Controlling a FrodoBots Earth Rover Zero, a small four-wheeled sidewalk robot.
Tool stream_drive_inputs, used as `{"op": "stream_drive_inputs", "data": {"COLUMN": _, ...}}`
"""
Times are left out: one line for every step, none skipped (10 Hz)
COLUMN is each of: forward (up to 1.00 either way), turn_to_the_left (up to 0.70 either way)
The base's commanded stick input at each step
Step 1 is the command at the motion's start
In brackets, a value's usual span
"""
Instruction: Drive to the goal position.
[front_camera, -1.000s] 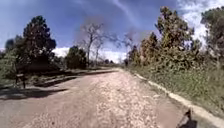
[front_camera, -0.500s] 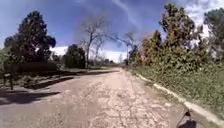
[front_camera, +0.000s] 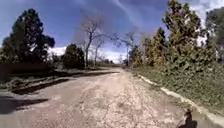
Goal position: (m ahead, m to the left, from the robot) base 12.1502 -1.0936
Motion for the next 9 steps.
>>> {"op": "stream_drive_inputs", "data": {"forward": 1.0, "turn_to_the_left": 0.0}}
{"op": "stream_drive_inputs", "data": {"forward": 1.0, "turn_to_the_left": 0.0}}
{"op": "stream_drive_inputs", "data": {"forward": 1.0, "turn_to_the_left": 0.0}}
{"op": "stream_drive_inputs", "data": {"forward": 1.0, "turn_to_the_left": 0.0}}
{"op": "stream_drive_inputs", "data": {"forward": 1.0, "turn_to_the_left": 0.0}}
{"op": "stream_drive_inputs", "data": {"forward": 1.0, "turn_to_the_left": 0.0}}
{"op": "stream_drive_inputs", "data": {"forward": 1.0, "turn_to_the_left": 0.0}}
{"op": "stream_drive_inputs", "data": {"forward": 1.0, "turn_to_the_left": 0.0}}
{"op": "stream_drive_inputs", "data": {"forward": 1.0, "turn_to_the_left": 0.0}}
